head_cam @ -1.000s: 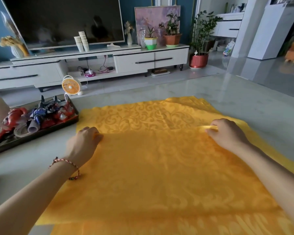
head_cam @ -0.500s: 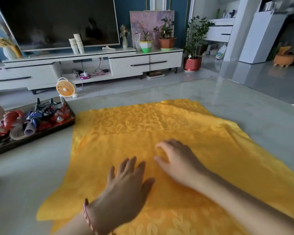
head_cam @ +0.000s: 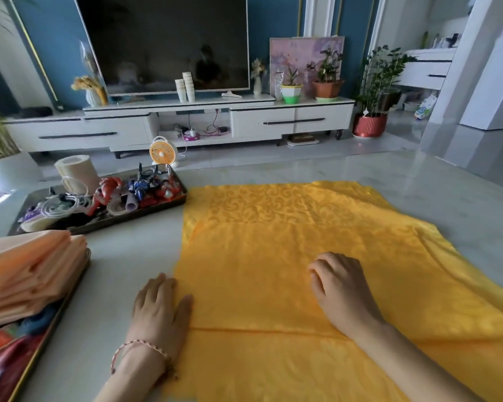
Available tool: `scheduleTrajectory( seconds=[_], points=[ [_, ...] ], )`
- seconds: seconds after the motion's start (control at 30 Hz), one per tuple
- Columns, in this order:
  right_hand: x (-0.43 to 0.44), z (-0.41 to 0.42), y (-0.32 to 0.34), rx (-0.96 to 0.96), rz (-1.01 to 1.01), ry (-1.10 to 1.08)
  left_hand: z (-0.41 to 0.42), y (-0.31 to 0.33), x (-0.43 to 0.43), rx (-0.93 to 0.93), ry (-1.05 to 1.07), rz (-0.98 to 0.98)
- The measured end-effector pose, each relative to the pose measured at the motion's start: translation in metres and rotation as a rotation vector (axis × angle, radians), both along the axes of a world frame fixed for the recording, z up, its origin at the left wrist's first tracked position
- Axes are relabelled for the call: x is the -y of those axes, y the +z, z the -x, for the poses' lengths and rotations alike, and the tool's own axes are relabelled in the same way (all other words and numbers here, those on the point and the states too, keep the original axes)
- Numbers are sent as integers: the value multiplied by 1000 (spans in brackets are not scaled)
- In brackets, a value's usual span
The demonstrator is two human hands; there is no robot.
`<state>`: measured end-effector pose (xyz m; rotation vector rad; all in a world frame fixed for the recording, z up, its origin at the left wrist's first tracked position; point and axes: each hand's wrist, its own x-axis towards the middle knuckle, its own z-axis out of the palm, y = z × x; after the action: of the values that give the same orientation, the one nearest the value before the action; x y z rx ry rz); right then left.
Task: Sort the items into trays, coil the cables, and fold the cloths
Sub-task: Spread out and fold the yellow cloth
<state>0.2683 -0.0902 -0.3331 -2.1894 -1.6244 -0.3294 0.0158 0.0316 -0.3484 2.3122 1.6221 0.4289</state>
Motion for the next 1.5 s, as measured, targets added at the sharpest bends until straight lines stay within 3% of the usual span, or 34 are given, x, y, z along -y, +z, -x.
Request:
scheduleTrajectory(
  seconds=[0.1, 0.27, 0.43, 0.57, 0.63, 0.67, 0.73, 0.8, 0.83, 1.0, 1.1, 1.2, 1.3, 1.37, 1.5],
  points=[
    [2, 7, 5, 10, 11, -14, -5, 4, 4, 157, 130, 14],
    [12, 34, 14, -206, 100, 281, -5, 11, 4, 65, 202, -15],
    [28, 60, 14, 1, 235, 353, -1, 11, 10, 106, 170, -17],
    [28, 67, 16, 135, 172, 383, 8, 20, 24, 587, 192, -97],
    [23, 73, 17, 196, 149, 351, 13, 30, 39, 873, 306, -37],
    [20, 77, 17, 212, 148, 332, 14, 35, 46, 1060, 374, 158],
    [13, 79, 20, 162, 108, 290, 9, 47, 56, 1399, 418, 855],
    [11, 77, 22, 28, 34, 258, -2, 52, 65, 1404, 329, 1354],
    [11, 76, 23, -48, 6, 263, -10, 51, 69, 1381, 284, 1425],
    [18, 72, 29, -121, 63, 454, -50, 49, 67, 1540, 223, 1138],
    [23, 74, 24, -232, 94, 508, -70, 35, 66, 1659, 459, 924],
    [30, 56, 12, -279, 188, 362, -76, 28, 65, 1777, 619, 783],
    [44, 16, -1, -154, 366, 167, -75, 23, 63, 1828, 601, 763],
    [58, -6, -6, -170, 436, 95, -71, 19, 63, 1827, 609, 744],
    [88, -40, -10, -180, 442, -60, -64, 16, 54, 1835, 581, 779]
  ],
)
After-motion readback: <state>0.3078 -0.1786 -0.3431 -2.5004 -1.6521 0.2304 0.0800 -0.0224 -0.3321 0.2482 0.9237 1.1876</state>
